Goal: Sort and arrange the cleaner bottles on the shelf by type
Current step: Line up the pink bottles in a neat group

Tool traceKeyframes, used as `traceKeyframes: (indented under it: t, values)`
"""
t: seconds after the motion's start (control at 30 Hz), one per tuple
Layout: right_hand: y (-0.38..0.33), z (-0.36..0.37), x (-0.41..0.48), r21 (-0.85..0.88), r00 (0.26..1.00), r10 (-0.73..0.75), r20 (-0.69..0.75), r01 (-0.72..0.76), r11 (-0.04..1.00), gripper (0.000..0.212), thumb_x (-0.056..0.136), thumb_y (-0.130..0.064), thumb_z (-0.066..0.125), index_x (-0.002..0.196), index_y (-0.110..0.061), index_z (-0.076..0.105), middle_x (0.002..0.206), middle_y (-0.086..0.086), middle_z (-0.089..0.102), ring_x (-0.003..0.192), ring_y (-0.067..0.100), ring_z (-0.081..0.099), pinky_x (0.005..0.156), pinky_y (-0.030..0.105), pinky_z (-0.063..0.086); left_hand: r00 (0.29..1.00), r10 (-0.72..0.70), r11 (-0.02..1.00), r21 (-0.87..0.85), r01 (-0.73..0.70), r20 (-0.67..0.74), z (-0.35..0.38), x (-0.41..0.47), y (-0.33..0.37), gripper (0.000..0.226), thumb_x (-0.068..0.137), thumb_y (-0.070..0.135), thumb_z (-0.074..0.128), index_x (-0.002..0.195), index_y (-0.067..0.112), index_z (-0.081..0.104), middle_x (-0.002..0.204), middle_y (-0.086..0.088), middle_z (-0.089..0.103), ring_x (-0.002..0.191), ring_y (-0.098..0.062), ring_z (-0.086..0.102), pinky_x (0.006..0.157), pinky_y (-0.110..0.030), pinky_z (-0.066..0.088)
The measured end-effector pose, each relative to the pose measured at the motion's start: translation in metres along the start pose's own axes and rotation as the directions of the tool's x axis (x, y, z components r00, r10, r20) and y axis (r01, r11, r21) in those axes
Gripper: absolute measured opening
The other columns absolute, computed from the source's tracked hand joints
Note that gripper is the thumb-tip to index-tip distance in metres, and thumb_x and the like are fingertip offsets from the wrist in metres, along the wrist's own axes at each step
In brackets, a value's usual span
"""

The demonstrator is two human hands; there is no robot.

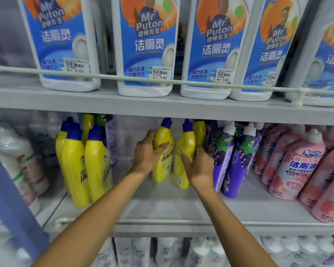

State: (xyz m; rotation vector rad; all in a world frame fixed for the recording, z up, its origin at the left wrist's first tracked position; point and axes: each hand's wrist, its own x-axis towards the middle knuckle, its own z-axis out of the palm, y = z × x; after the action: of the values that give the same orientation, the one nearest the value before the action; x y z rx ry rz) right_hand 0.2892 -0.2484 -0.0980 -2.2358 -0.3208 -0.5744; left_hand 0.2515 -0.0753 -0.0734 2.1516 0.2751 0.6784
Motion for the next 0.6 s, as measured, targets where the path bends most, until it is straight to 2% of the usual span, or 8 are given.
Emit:
traceKeyframes:
  t: [0.1,0.17,0.23,0.33,0.47,0.53,0.6]
  values:
    - [-0.002,0.001,-0.023,0.122,0.999,-0.01,-0.032,0.013,0.992,0.037,0.087,-0.05,0.073,0.098,-0.016,0.065,0.083,0.007,0.071,0.078,0.033,0.068,0.068,0.04,0.054,0.998,-0.016,0.999,0.043,0.019,-0.068,-0.022,-0.032,-0.003,0.038,0.083,0.051,0.073,0.105,0.025,0.055,0.09,0.002,0.07,0.084,-0.026,0.068,0.072,-0.04,0.057]
    - [-0.011,0.004,-0.037,0.221,0.998,-0.022,-0.054,0.033,0.975,0.041,0.081,-0.059,0.071,0.097,-0.021,0.069,0.078,-0.002,0.071,0.073,0.021,0.068,0.067,0.039,0.056,0.995,-0.023,0.997,0.064,0.029,-0.101,-0.033,-0.054,-0.005,0.032,0.088,0.046,0.074,0.101,0.025,0.053,0.086,0.006,0.065,0.079,-0.02,0.063,0.066,-0.032,0.049]
    - [-0.022,0.007,-0.049,0.31,0.998,-0.029,-0.052,0.044,0.95,0.04,0.079,-0.058,0.075,0.097,-0.023,0.072,0.079,-0.004,0.073,0.073,0.013,0.069,0.068,0.033,0.056,0.996,-0.038,0.997,0.066,0.044,-0.085,-0.037,-0.075,-0.009,0.029,0.091,0.045,0.072,0.104,0.025,0.054,0.088,0.009,0.061,0.08,-0.015,0.059,0.063,-0.026,0.04]
    - [-0.037,0.013,-0.061,0.377,0.999,-0.017,0.05,-0.003,0.926,0.027,0.085,-0.046,0.079,0.088,-0.021,0.072,0.074,-0.004,0.071,0.069,0.009,0.065,0.064,0.024,0.05,0.996,-0.061,0.998,0.001,0.061,-0.063,-0.034,-0.097,-0.019,0.032,0.097,0.037,0.066,0.122,0.021,0.055,0.095,0.008,0.062,0.093,-0.022,0.065,0.07,-0.025,0.038]
    - [-0.044,0.03,-0.057,0.431,0.985,-0.062,0.161,-0.013,0.902,0.024,0.094,-0.041,0.071,0.086,-0.018,0.068,0.07,-0.002,0.067,0.067,0.012,0.062,0.059,0.018,0.043,0.984,-0.045,0.998,-0.051,0.037,-0.174,-0.023,-0.098,-0.03,0.036,0.1,0.032,0.06,0.133,0.021,0.053,0.107,0.0,0.07,0.097,-0.025,0.067,0.079,-0.032,0.05]
    - [-0.047,0.042,-0.048,0.424,0.979,-0.06,0.195,-0.029,0.905,0.028,0.095,-0.044,0.069,0.084,-0.018,0.067,0.069,0.0,0.066,0.065,0.014,0.061,0.058,0.023,0.043,0.973,-0.065,0.996,-0.074,0.05,-0.221,-0.015,-0.089,-0.033,0.041,0.101,0.031,0.058,0.138,0.015,0.05,0.113,-0.007,0.07,0.102,-0.029,0.067,0.086,-0.037,0.053]
    - [-0.049,0.056,-0.036,0.399,0.976,-0.05,0.211,-0.039,0.916,0.032,0.096,-0.046,0.067,0.083,-0.017,0.066,0.066,-0.001,0.064,0.062,0.014,0.058,0.057,0.028,0.041,0.963,-0.079,0.995,-0.087,0.059,-0.257,-0.009,-0.079,-0.035,0.045,0.102,0.029,0.055,0.143,0.012,0.046,0.12,-0.009,0.068,0.108,-0.029,0.065,0.088,-0.035,0.051]
